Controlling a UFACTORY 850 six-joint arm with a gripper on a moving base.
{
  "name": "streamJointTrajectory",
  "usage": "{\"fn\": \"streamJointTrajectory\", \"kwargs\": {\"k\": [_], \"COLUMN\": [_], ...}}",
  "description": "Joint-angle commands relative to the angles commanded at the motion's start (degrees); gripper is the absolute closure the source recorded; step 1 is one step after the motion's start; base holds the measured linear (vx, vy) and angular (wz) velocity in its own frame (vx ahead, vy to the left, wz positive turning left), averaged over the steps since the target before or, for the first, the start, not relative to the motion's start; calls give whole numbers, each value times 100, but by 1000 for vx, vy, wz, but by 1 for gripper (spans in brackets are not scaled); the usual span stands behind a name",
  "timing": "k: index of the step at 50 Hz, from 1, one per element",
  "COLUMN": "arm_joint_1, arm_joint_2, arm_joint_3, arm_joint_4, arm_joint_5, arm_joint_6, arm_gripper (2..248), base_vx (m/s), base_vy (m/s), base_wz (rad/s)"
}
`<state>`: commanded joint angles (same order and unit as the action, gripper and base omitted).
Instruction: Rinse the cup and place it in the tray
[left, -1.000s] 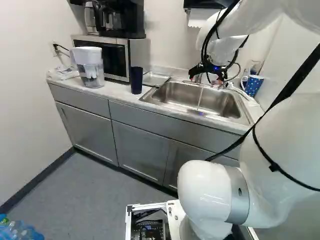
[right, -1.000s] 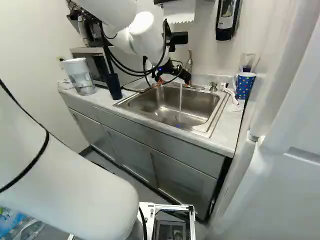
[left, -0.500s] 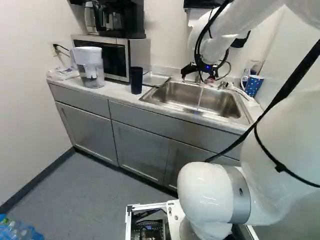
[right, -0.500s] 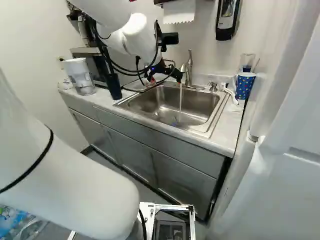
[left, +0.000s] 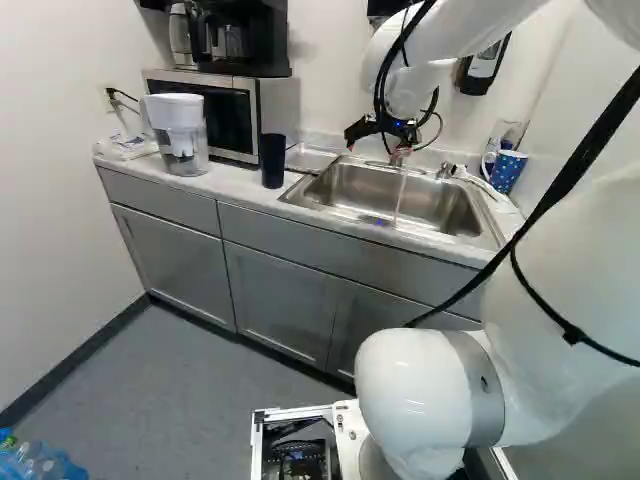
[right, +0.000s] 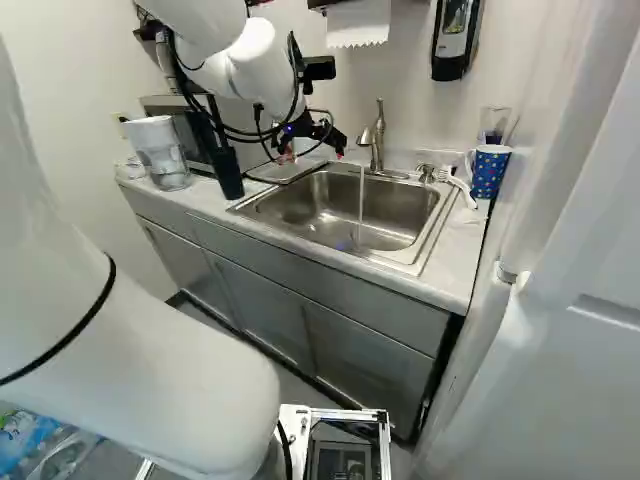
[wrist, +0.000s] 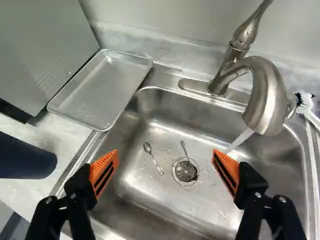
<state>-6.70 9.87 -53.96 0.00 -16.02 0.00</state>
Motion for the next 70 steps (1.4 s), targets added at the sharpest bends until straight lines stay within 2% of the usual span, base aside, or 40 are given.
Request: {"fn": "streamJointTrajectory", "kwargs": {"k": [48, 70], "arm_joint_1": [945, 1343], "arm_joint_2": [-194, -455], "arm_joint_3": [-801, -1072], "arm_joint_4": [125, 152], "arm_joint_5": [-6, -6], "arm_joint_6": [0, 0], "arm_gripper": [3, 3], "base_vx": [0, 0], "base_vy": [0, 0], "base_wz": [0, 0]}}
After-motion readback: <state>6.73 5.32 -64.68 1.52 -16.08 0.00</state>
